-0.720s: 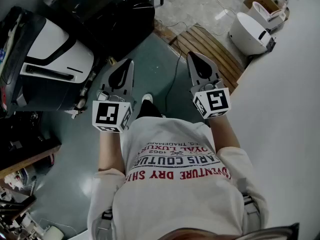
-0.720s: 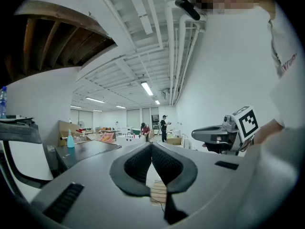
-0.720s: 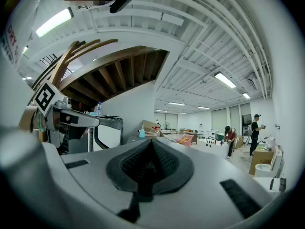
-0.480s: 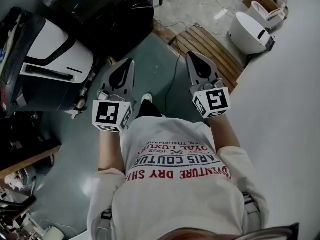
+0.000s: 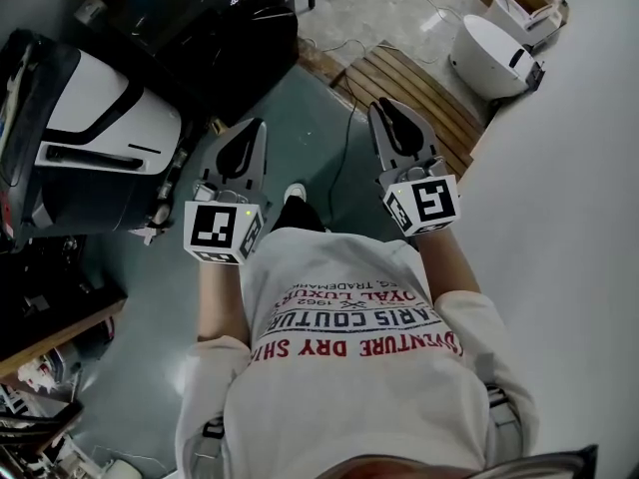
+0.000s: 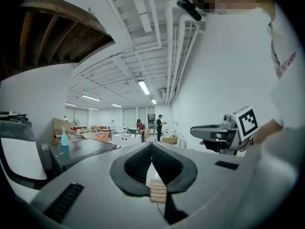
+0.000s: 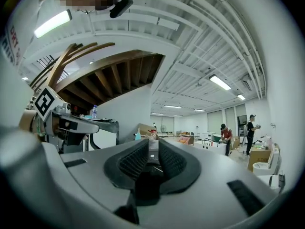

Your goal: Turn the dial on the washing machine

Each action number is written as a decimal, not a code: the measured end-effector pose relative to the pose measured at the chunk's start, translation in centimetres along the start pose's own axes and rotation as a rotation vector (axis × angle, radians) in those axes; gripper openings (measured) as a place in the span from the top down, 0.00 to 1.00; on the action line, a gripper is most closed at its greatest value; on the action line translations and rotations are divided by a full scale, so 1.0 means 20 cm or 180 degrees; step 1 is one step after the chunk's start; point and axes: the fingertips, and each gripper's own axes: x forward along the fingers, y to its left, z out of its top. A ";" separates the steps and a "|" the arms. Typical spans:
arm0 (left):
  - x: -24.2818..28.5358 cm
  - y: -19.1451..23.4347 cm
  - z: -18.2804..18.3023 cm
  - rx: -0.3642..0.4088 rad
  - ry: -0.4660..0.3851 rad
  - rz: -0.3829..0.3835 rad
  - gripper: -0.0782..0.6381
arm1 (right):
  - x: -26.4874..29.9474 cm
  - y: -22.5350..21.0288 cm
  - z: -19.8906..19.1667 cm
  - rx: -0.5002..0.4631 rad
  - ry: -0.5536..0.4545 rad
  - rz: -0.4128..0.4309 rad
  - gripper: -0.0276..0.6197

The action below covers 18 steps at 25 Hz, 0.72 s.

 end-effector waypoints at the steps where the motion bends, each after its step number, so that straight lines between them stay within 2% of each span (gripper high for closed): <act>1: 0.01 0.00 -0.01 -0.0004 0.0012 -0.0013 0.87 | 0.01 -0.02 0.00 0.0002 0.0006 -0.0033 0.82; 2: 0.03 0.00 -0.01 -0.0012 0.0025 -0.0023 0.87 | 0.02 -0.04 -0.01 -0.0002 0.0028 -0.0056 0.67; 3: 0.04 0.01 -0.02 -0.0024 0.0037 -0.0027 0.87 | 0.04 -0.06 -0.02 -0.0010 0.0056 -0.0070 0.58; 4: 0.06 0.02 -0.02 -0.0037 0.0048 -0.0026 0.87 | 0.06 -0.08 -0.03 -0.0024 0.0079 -0.0085 0.57; 12: 0.36 0.31 -0.14 -0.0158 0.0135 -0.0089 0.87 | 0.44 -0.18 -0.15 -0.0065 0.0250 -0.0124 0.57; 18: 0.75 0.67 -0.18 -0.0206 0.0199 -0.0113 0.87 | 0.94 -0.30 -0.22 -0.0050 0.0390 -0.0083 0.57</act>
